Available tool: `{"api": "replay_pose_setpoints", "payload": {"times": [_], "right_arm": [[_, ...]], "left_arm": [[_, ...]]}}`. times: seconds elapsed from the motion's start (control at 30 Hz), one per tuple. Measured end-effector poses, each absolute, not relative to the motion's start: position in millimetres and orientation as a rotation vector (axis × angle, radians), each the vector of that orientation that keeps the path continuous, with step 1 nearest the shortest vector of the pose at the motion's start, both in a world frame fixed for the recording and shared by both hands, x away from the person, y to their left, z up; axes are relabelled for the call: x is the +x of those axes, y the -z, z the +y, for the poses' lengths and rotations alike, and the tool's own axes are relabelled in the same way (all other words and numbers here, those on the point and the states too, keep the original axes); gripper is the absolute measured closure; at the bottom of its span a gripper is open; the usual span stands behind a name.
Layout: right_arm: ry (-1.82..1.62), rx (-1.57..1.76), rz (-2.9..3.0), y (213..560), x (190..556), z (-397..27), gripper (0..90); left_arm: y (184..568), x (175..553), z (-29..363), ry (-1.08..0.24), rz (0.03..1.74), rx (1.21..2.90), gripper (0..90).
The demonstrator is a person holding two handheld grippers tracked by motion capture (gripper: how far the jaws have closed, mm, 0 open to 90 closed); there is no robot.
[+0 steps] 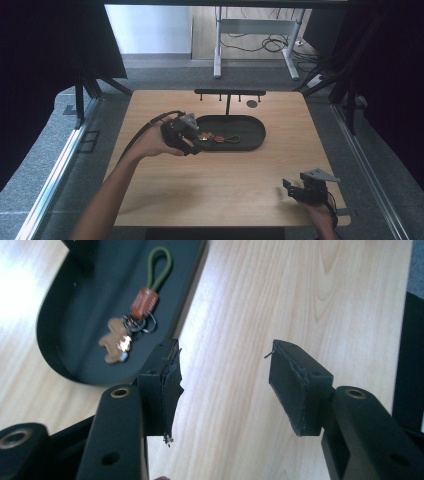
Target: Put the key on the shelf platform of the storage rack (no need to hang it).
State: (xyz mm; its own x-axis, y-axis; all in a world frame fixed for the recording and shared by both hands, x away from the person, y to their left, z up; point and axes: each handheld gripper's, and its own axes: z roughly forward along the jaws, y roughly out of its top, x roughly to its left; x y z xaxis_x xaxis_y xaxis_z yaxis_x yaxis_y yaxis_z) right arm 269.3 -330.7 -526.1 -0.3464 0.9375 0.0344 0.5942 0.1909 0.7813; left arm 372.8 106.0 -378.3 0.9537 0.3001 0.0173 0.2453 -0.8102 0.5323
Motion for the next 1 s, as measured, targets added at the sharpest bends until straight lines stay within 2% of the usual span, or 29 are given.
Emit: {"api": "replay_pose_setpoints", "payload": {"times": [0.53, 0.83, 1.0], "right_arm": [[-0.996, 1.43, 2.023, 527.2, 269.9, -328.2, 25.0], [-0.988, 1.422, 2.034, 528.7, 270.8, -325.5, 24.9], [-0.99, 1.418, 2.028, 528.2, 270.5, -324.7, 24.9]], "left_arm": [[424.1, 334.0, 141.8, -0.098, 0.46, 2.535, 46.7], [453.1, 322.9, 146.8, -0.082, 0.488, 2.565, 46.3], [455.3, 323.3, 146.4, -0.092, 0.504, 2.559, 45.2]]}}
